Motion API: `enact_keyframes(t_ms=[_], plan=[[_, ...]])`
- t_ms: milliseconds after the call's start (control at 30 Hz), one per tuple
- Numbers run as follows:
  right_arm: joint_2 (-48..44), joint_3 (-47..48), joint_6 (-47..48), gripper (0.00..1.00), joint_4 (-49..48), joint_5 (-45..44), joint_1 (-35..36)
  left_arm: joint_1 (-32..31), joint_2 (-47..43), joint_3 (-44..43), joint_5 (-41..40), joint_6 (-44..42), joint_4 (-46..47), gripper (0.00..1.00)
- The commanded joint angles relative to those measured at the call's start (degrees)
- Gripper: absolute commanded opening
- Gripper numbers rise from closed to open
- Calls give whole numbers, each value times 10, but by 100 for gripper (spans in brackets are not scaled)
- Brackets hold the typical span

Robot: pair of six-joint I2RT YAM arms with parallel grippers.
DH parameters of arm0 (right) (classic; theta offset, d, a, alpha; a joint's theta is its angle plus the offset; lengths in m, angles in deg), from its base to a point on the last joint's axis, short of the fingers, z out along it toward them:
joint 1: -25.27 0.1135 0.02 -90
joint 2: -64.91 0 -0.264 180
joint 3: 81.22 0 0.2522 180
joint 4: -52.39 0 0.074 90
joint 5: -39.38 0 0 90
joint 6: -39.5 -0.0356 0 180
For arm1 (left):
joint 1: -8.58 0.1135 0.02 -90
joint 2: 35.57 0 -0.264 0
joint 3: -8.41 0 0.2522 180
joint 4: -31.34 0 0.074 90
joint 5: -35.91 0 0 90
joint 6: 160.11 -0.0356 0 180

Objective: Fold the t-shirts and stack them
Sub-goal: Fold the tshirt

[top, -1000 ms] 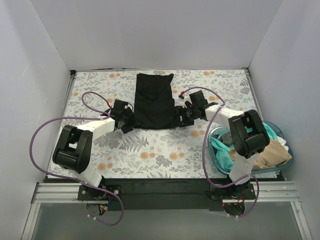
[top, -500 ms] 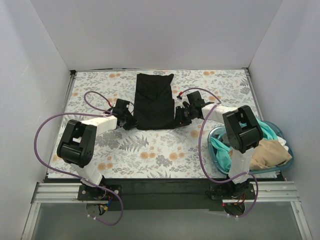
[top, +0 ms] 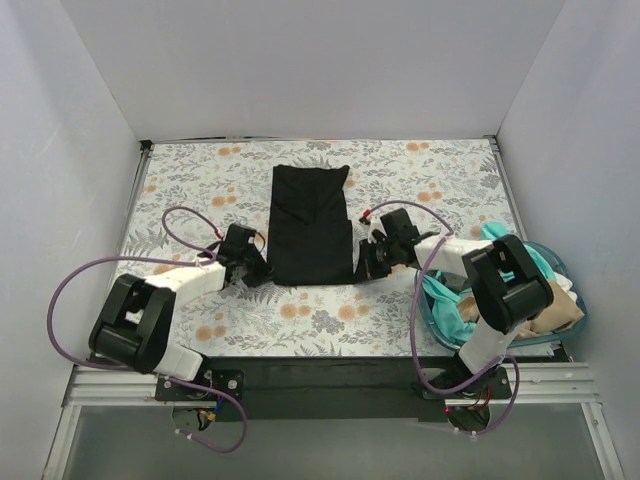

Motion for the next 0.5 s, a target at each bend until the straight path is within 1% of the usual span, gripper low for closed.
enact_keyframes(t_ms=[0, 33, 67, 100, 133, 167, 200, 267, 300, 333, 400, 433, 467], plan=[[-64, -69, -13, 8, -5, -20, 18, -31, -70, 51, 13, 25, -38, 0], [-96, -89, -19, 8, -8, -26, 31, -40, -84, 72, 15, 40, -44, 0], [-116, -125, -26, 8, -12, -31, 39, -47, -119, 79, 20, 49, -59, 0], [-135, -145, -44, 8, -14, -46, 49, -73, -135, 88, 18, 60, -70, 0], [-177, -160, -55, 8, -12, -55, 69, -84, -156, 96, 18, 84, -81, 0], [-197, -173, -66, 8, -12, -61, 79, -94, -174, 112, 21, 96, -97, 0], [-216, -196, -76, 8, -12, -62, 93, -107, -212, 118, 26, 104, -103, 0], [-266, -210, -97, 8, -4, -61, 104, -112, -247, 126, 45, 119, -131, 0], [-281, -212, -100, 8, 6, -69, 117, -119, -284, 123, 49, 122, -144, 0], [-307, -209, -104, 8, 29, -73, 119, -119, -299, 116, 48, 123, -174, 0], [-330, -204, -106, 9, 56, -86, 126, -124, -332, 86, 37, 125, -213, 0], [-348, -193, -106, 9, 69, -89, 126, -124, -358, 72, 20, 125, -253, 0], [-357, -184, -105, 9, 103, -92, 126, -125, -368, 59, 14, 123, -270, 0]])
